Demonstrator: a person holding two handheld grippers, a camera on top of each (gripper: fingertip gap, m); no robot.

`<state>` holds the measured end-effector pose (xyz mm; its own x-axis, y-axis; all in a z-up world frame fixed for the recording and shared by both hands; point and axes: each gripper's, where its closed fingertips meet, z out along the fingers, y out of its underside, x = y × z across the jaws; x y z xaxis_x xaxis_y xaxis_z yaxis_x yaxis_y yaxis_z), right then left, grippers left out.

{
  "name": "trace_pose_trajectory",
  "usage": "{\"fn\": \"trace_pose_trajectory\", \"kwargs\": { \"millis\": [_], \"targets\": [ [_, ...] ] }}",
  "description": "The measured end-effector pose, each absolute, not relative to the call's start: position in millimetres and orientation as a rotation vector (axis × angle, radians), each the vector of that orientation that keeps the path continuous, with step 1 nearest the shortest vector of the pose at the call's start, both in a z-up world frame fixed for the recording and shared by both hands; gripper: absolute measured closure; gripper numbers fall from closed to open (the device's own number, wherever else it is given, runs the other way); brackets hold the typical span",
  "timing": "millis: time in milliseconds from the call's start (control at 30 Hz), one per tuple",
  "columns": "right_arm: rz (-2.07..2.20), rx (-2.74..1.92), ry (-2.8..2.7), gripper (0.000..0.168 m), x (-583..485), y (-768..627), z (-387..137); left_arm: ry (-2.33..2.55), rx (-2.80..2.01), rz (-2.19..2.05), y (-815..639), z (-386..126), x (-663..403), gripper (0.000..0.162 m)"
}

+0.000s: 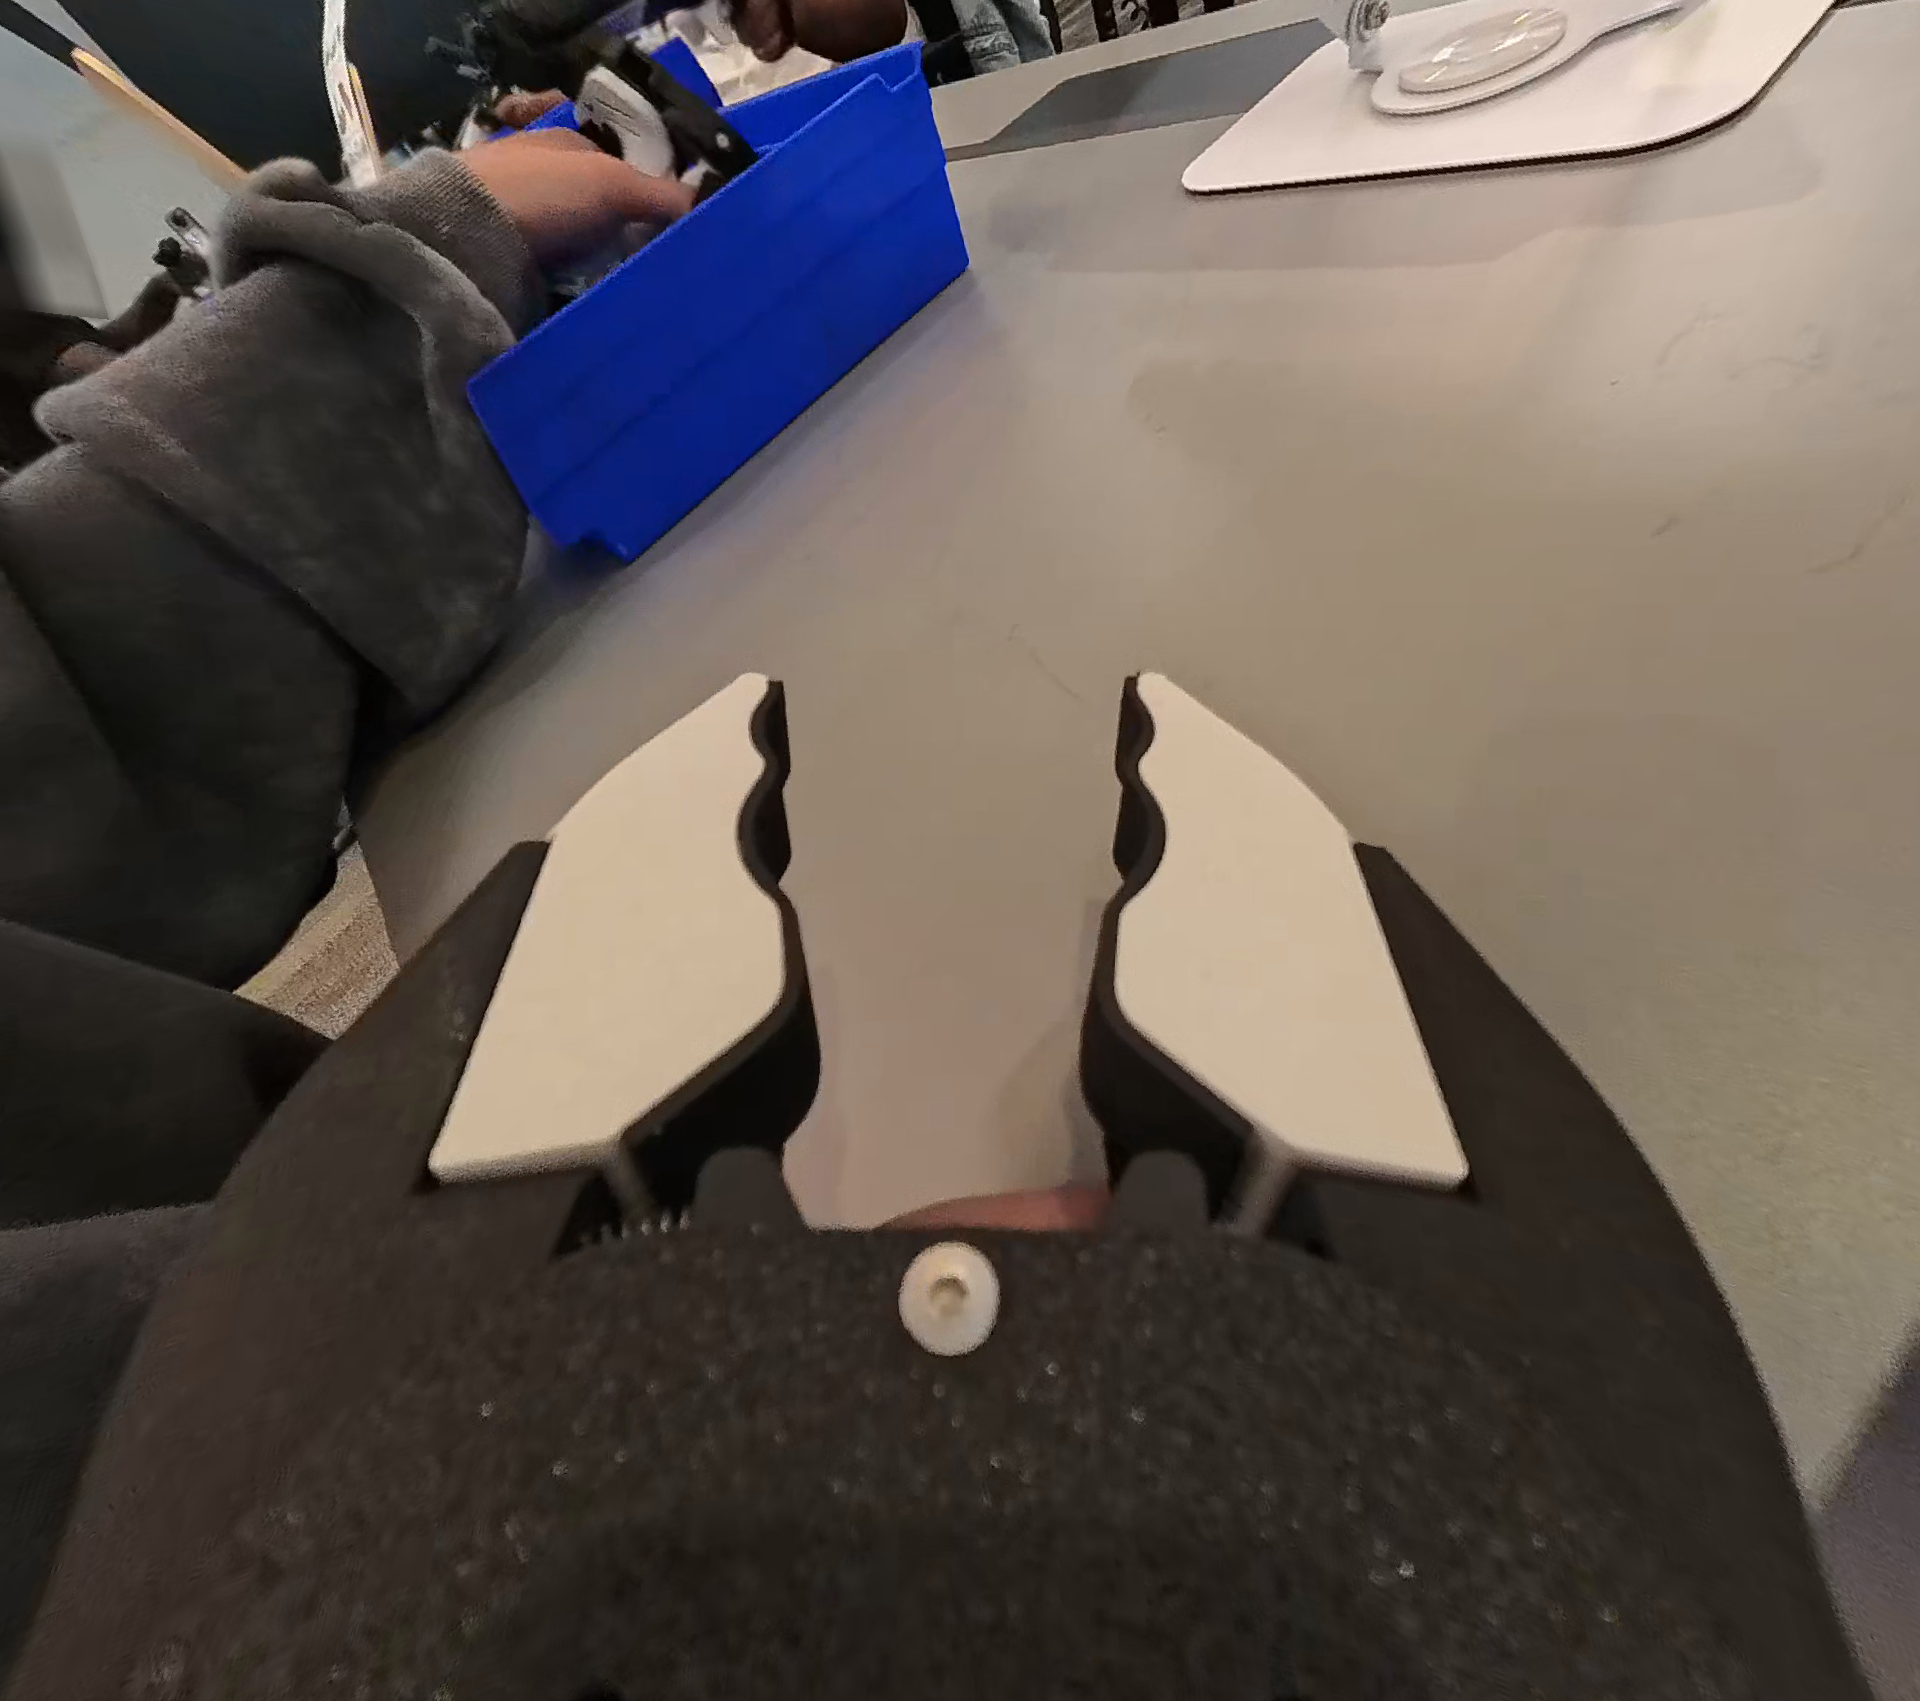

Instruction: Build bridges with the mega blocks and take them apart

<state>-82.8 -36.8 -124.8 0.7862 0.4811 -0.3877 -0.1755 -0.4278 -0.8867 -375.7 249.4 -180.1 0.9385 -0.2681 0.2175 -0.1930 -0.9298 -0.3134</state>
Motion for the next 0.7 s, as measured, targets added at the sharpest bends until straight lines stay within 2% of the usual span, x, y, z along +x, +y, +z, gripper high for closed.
{"fn": "trace_pose_trajectory", "kwargs": {
  "millis": [33,200,400,533,600,700],
  "targets": [
    [0.747,-1.878,-0.234,0.108,-83,-37,-125,0.328,-2.805,-0.395,250,-181,-377,0.123],
    [0.755,-1.878,-0.226,0.11,-82,-37,-125,0.343,-2.748,-0.344,249,-161,-398,0.124],
    [0.757,-1.879,-0.228,0.111,-82,-37,-125,0.454,-2.481,-0.326,232,-68,-411,0.125],
    [0.722,-1.877,-0.229,0.111,-78,-37,-125,0.75,-2.311,-0.545,160,-12,-338,0.125],
    [0.704,-1.874,-0.225,0.111,-74,-36,-124,0.946,-2.283,-0.584,112,-16,-288,0.125],
    [0.707,-1.871,-0.211,0.111,-71,-35,-124,1.145,-2.35,-0.492,64,-64,-235,0.125]
  ]
}}
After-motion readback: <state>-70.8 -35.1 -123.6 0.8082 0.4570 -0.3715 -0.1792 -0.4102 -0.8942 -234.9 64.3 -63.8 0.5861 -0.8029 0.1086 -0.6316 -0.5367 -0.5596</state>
